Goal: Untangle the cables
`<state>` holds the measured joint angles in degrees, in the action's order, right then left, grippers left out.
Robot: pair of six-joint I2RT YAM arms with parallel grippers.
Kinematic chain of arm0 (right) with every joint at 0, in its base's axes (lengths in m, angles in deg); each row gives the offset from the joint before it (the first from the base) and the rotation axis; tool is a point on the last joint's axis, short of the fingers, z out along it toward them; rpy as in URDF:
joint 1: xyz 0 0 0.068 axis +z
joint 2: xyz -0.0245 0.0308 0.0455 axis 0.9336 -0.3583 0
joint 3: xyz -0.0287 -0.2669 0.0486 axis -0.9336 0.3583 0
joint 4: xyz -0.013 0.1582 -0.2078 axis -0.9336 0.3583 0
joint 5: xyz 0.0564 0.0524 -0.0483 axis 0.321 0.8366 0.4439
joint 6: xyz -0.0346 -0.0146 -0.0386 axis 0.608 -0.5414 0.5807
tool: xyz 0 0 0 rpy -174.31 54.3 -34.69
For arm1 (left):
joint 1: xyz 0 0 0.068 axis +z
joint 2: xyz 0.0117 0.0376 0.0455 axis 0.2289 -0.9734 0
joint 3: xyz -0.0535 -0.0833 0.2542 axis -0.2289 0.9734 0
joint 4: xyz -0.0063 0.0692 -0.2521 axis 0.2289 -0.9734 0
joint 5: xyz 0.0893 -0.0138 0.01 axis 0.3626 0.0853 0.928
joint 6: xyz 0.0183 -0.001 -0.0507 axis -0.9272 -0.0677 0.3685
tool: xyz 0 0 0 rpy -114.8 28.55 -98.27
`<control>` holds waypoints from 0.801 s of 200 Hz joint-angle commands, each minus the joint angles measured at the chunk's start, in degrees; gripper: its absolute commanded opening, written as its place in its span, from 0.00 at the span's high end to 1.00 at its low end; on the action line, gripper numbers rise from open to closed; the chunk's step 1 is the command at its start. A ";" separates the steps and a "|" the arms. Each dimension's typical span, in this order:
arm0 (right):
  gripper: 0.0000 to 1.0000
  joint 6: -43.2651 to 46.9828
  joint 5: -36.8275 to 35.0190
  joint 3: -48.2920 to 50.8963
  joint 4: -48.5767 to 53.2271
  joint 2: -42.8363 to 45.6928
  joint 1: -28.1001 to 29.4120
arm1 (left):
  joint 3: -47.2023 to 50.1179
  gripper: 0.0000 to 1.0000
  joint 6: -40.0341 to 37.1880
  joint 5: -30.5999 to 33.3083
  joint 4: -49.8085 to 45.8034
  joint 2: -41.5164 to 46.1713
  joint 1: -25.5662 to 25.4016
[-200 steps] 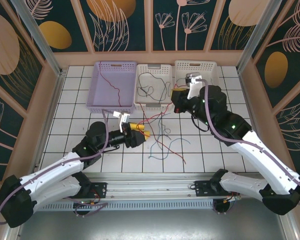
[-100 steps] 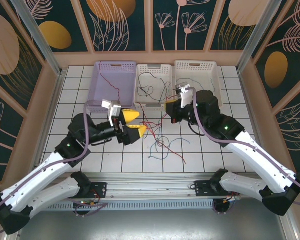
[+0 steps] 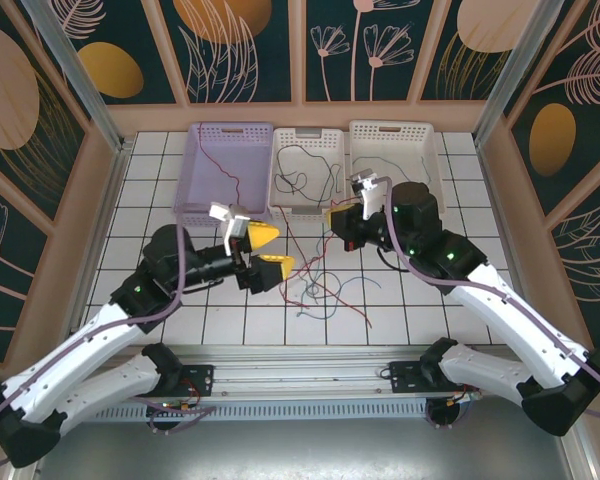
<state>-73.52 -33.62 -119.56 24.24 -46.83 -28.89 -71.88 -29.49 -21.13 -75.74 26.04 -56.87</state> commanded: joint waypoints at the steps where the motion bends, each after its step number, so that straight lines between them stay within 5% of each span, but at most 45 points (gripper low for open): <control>1: 1.00 0.28 6.43 0.82 -4.23 1.51 0.31 | -1.91 0.01 -3.37 -0.17 -1.75 -3.16 -0.31; 84: 1.00 -2.44 13.49 1.99 -9.38 -0.77 1.89 | -0.25 0.02 2.20 -7.79 9.98 -11.03 -0.31; 160: 1.00 -4.54 14.42 1.30 -11.93 -3.29 4.35 | 0.85 0.31 4.25 -11.34 13.83 -14.57 -0.31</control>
<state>-76.82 -20.79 -117.71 15.50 -50.11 -25.02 -71.84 -25.60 -29.98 -64.81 12.14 -56.87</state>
